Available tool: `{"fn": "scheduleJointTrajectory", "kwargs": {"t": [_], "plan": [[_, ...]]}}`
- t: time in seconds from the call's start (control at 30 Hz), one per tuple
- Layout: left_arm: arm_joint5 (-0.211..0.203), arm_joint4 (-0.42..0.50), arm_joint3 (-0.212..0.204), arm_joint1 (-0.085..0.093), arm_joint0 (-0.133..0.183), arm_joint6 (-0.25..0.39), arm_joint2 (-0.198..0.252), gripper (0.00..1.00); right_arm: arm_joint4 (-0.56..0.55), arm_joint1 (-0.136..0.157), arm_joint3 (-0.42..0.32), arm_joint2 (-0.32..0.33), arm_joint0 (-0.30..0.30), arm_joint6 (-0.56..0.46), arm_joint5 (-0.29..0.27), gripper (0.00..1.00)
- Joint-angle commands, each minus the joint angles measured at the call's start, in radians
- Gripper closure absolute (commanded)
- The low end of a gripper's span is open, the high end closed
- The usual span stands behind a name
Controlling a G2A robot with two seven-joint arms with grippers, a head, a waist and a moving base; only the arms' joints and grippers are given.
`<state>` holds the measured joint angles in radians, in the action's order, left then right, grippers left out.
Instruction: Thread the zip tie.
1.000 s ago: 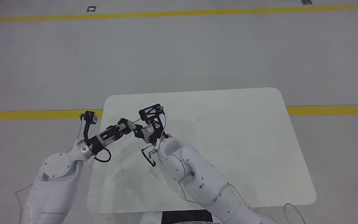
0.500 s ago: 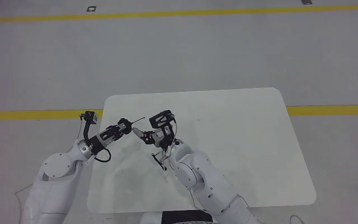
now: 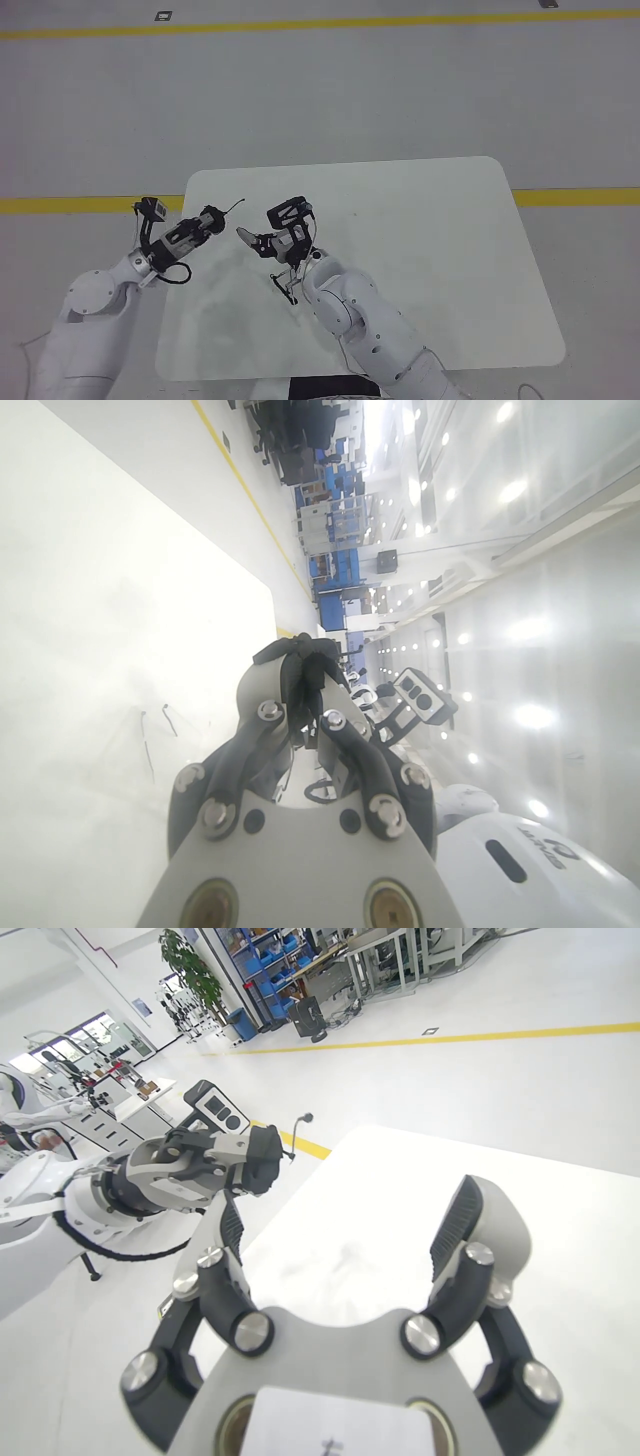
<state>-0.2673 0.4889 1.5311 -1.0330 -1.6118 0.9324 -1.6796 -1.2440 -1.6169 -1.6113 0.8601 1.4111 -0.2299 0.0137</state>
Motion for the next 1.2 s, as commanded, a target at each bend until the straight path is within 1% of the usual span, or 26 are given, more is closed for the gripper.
{"fn": "scheduleJointTrajectory", "kwargs": {"t": [0.0, 0.13, 0.2, 0.27, 0.3, 0.4, 0.53, 0.63, 0.77, 0.8, 0.83, 0.87, 0.97, 1.03, 1.07, 1.1, 1.17], "plan": [[0.013, 0.047, -0.02, 0.002, 0.005, 0.027, -0.012, 1.0, 0.0, 0.0, 0.0, 0.0, 0.0, 0.0, 0.0, 0.0], [0.052, 0.154, -0.06, 0.005, 0.018, 0.101, -0.026, 1.0, 0.0, 0.0, 0.0, 0.0, 0.0, 0.0, 0.0, 0.0], [0.085, 0.224, -0.081, 0.006, 0.027, 0.161, -0.028, 1.0, 0.0, 0.0, 0.0, 0.0, 0.0, 0.0, 0.0, 0.0], [0.116, 0.272, -0.1, 0.007, 0.037, 0.213, -0.027, 1.0, 0.0, 0.0, 0.0, 0.0, 0.0, 0.0, 0.0, 0.0], [0.138, 0.307, -0.114, 0.007, 0.044, 0.246, -0.026, 1.0, 0.0, 0.0, 0.0, 0.0, 0.0, 0.0, 0.0, 0.0], [0.177, 0.363, -0.14, 0.007, 0.059, 0.303, -0.016, 1.0, 0.0, 0.0, 0.0, 0.0, 0.0, 0.0, 0.0, 0.0], [0.209, 0.422, -0.163, 0.005, 0.069, 0.353, 0.002, 1.0, 0.0, 0.0, 0.0, 0.0, 0.0, 0.0, 0.0, 0.0], [0.218, 0.449, -0.174, 0.004, 0.072, 0.371, 0.014, 1.0, 0.0, 0.0, 0.0, 0.0, 0.0, 0.0, 0.0, 0.0], [0.21, 0.452, -0.178, 0.004, 0.074, 0.377, 0.018, 1.0, 0.0, 0.0, 0.0, 0.0, 0.0, 0.0, 0.0, 0.0], [0.21, 0.452, -0.178, 0.004, 0.074, 0.377, 0.018, 1.0, 0.022, 0.0, 0.0, 0.001, 0.005, 0.004, -0.005, 0.0], [0.21, 0.452, -0.178, 0.004, 0.074, 0.377, 0.018, 1.0, 0.103, -0.002, -0.001, 0.011, 0.016, 0.008, -0.023, 0.0], [0.21, 0.452, -0.178, 0.004, 0.074, 0.377, 0.018, 1.0, 0.212, -0.003, 0.01, 0.032, 0.022, 0.003, -0.056, 0.0], [0.21, 0.452, -0.178, 0.004, 0.074, 0.377, 0.018, 1.0, 0.448, -0.003, 0.06, 0.084, 0.014, -0.048, -0.149, 0.0], [0.21, 0.452, -0.178, 0.004, 0.074, 0.377, 0.018, 1.0, 0.599, -0.003, 0.088, 0.109, 0.007, -0.09, -0.197, 0.0], [0.21, 0.452, -0.178, 0.004, 0.074, 0.377, 0.018, 1.0, 0.652, -0.003, 0.104, 0.12, 0.002, -0.106, -0.214, 0.0], [0.21, 0.452, -0.178, 0.004, 0.074, 0.377, 0.018, 1.0, 0.74, -0.003, 0.125, 0.129, -0.004, -0.145, -0.231, 0.0], [0.21, 0.452, -0.178, 0.004, 0.074, 0.377, 0.018, 1.0, 0.852, -0.003, 0.153, 0.142, -0.019, -0.191, -0.258, 0.0]]}}
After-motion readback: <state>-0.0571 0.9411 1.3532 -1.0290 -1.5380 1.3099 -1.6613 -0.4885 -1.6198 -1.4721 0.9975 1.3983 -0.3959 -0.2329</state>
